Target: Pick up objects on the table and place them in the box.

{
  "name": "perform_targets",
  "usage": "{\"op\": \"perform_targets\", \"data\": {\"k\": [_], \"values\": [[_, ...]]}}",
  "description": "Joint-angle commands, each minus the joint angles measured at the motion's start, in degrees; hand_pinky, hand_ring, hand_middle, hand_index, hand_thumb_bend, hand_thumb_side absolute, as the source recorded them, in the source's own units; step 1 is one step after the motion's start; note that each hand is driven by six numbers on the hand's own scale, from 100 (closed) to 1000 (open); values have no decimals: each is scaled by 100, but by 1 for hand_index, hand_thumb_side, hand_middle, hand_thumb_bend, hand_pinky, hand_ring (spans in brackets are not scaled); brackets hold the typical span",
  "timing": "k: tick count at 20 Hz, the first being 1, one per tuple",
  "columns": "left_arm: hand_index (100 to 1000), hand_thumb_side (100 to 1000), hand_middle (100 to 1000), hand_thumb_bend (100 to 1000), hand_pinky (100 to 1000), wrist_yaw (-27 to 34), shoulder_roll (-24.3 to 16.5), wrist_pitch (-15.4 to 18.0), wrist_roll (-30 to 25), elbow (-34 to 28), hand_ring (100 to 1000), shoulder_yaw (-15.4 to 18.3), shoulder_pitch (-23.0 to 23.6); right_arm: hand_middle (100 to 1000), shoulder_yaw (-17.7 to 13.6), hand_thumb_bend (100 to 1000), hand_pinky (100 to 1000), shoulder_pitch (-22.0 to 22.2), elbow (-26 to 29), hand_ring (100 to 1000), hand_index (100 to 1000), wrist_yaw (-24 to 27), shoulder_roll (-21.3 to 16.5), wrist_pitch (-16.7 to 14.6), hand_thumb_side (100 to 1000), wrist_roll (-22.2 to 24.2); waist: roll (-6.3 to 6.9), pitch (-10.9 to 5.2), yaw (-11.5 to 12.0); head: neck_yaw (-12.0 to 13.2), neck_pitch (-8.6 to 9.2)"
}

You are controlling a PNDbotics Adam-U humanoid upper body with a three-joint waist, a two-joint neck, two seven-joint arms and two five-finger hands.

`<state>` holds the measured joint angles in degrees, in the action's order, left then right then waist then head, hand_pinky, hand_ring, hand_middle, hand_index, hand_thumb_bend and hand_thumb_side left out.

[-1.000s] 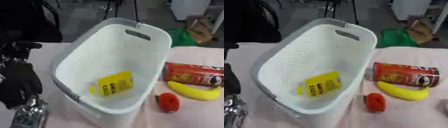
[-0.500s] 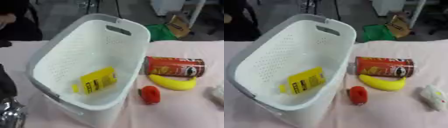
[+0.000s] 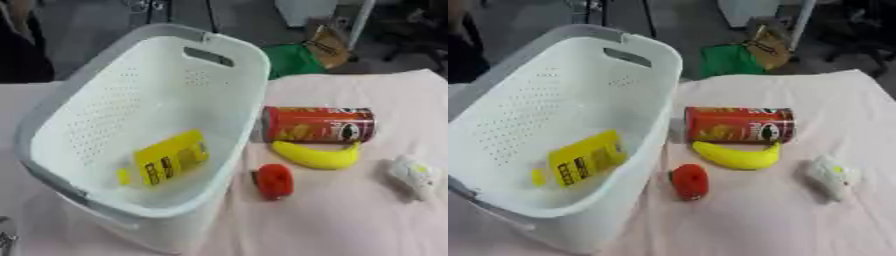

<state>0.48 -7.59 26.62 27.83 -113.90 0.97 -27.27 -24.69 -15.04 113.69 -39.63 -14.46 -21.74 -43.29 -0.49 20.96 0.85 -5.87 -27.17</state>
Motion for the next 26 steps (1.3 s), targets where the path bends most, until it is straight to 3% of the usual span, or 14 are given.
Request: {"op": "perform_targets", "data": {"k": [1,8,14,17,20,21,24,25,26], "values": [[669,961,593,100,508,-32,-30,-21,0,-69,469,6,-71,507,-28,100,626,-17,91,571,591,53,-202,-51,767,-62,-3,-145,6,14,20],[669,963,594,100,509,-32,-25,-23,16,-69,469,6,-61,522,-54,100,646,19,91,595,607,34,-214,21,753,-78,1,-148,-4,112,78],[668,963,593,100,510,-36,-36,-22,27,-69,468,5,-46,543,-62,100,675,315,91,620,619,-413,-632,351,728,-217,-23,-142,-9,177,92],[669,964,594,100,510,-38,-53,-23,16,-69,469,-12,-25,602,80,100,713,659,91,665,658,-786,-1522,597,689,-165,-75,-150,-18,184,49],[669,964,594,100,510,-33,-60,-23,9,-69,469,-23,-11,629,219,100,726,860,91,683,681,-1055,-2027,887,687,67,-100,-156,-9,173,29],[669,964,595,100,510,-34,-69,-23,3,-69,469,-27,-11,692,291,100,758,988,91,728,742,-1203,-2291,963,687,306,-118,-156,-5,166,26],[669,964,595,100,510,-33,-73,-29,-7,-69,469,-34,-5,702,402,100,764,1138,91,736,755,-1482,-2740,1160,689,955,-131,-167,9,144,18],[669,964,595,100,511,-32,-78,-30,-9,-69,469,-37,-5,781,463,100,811,1216,91,798,849,-1573,-2925,1168,705,1161,-142,-164,16,138,22],[669,964,595,100,511,-30,-80,-33,-12,-69,469,-41,-3,781,529,100,811,1296,91,798,849,-1700,-3148,1183,705,1477,-147,-167,26,129,20]]}}
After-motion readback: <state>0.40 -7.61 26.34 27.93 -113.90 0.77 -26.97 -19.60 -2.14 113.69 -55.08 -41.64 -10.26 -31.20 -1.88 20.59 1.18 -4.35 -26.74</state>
